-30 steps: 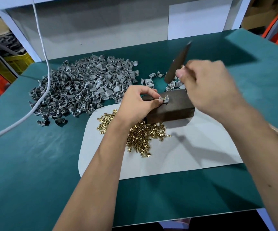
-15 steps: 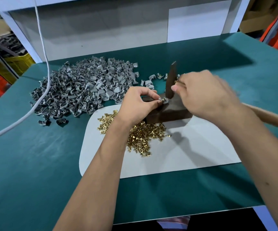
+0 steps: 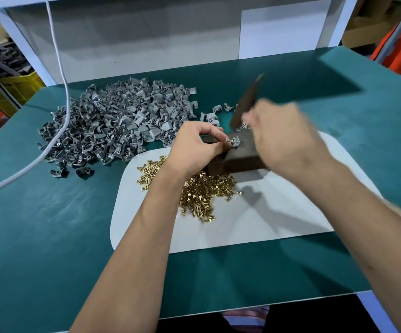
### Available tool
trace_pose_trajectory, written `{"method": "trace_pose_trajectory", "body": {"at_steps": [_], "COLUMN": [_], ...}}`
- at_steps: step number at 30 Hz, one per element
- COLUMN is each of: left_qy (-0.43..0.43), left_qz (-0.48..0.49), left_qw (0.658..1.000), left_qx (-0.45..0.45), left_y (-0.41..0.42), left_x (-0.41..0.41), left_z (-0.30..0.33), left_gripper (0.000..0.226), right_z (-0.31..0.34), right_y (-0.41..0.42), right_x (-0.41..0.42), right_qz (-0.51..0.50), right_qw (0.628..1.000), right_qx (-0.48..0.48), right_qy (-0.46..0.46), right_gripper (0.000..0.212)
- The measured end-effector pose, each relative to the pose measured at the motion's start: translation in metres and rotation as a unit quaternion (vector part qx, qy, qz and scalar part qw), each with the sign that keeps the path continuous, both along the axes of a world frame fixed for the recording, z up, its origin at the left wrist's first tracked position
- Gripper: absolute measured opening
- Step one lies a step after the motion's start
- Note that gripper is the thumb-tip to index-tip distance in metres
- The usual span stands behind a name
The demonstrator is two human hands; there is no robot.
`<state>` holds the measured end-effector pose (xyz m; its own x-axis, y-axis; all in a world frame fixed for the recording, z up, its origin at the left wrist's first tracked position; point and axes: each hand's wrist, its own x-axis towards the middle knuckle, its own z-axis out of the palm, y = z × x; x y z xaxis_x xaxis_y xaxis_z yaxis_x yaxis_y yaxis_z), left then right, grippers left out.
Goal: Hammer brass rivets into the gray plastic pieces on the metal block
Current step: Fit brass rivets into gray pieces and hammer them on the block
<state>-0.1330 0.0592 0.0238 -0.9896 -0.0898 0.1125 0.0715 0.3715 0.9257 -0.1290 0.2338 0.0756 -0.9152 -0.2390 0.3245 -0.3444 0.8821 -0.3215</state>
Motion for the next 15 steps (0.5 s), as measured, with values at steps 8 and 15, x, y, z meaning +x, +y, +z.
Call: {"method": "trace_pose_trajectory", "body": {"at_steps": [8, 15], "left_qy": [0.0, 0.003], "left_qz": [-0.005, -0.004], "left_qw": [1.0, 1.0], "left_qx": [-0.011, -0.009], "left_y": [-0.002, -0.001], "left_x": [0.0, 0.002], "left_z": [0.0, 0.002], "left_gripper": [0.011, 0.012], "right_z": [0.009, 0.016], "right_y": [0.003, 0.005], "right_x": [-0.004, -0.01], "right_qz": [-0.012, -0.026], "right_qw": [0.999, 0.997], "right_qx": [-0.016, 0.066], "right_qy": [0.033, -0.032], "right_gripper": [0.024, 0.025]}}
